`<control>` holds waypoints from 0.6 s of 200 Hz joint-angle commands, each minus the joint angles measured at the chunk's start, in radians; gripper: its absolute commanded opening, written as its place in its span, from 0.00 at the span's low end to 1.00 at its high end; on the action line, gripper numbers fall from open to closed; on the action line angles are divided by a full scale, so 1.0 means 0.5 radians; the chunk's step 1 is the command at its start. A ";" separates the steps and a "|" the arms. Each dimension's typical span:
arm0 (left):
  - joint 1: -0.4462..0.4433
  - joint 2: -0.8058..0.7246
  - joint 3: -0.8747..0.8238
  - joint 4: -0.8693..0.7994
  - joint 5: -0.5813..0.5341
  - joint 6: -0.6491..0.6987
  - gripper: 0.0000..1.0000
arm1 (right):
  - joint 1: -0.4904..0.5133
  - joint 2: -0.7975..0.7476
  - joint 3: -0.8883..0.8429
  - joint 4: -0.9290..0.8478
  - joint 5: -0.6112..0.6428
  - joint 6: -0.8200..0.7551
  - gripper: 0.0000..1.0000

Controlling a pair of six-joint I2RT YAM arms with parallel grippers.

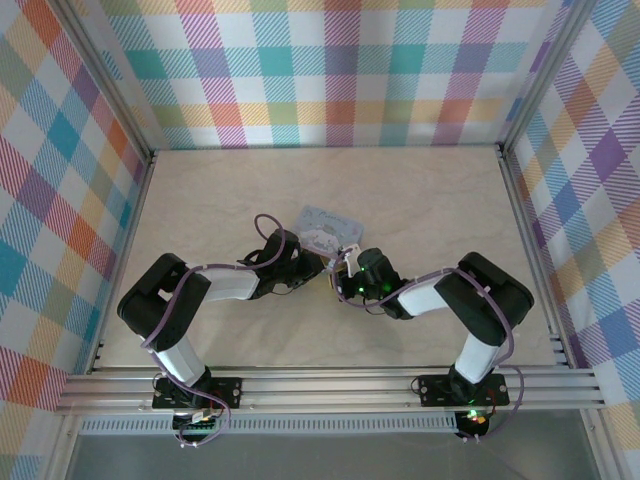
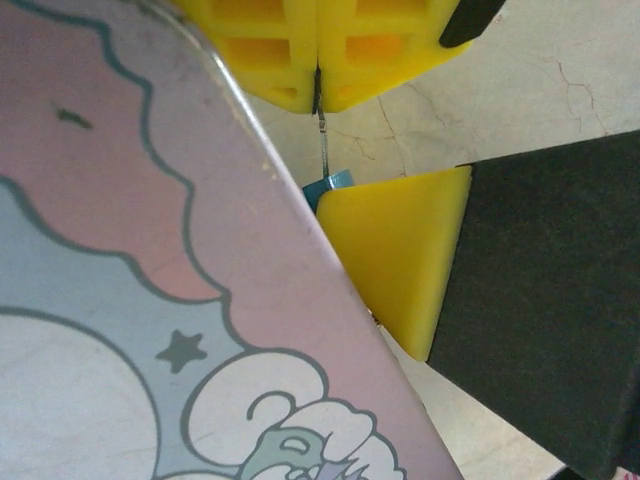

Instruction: Unlock the padlock with the key

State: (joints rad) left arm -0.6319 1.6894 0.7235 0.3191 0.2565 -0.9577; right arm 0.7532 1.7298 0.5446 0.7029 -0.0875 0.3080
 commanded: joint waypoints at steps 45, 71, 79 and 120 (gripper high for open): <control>-0.039 0.002 0.015 0.024 0.162 -0.024 0.20 | -0.016 0.043 0.055 0.364 -0.102 -0.051 0.00; -0.040 0.002 0.020 0.024 0.160 -0.024 0.20 | -0.018 0.049 0.046 0.408 -0.179 -0.013 0.00; -0.040 0.001 0.017 0.022 0.159 -0.023 0.20 | -0.020 0.052 0.048 0.416 -0.200 -0.005 0.00; -0.040 -0.005 0.016 0.021 0.159 -0.027 0.20 | -0.022 0.064 0.064 0.430 -0.233 0.023 0.00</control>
State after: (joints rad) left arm -0.6312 1.6894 0.7235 0.3195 0.2440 -0.9585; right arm 0.7380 1.7538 0.5446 0.7475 -0.1326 0.3061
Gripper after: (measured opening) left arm 0.198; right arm 0.051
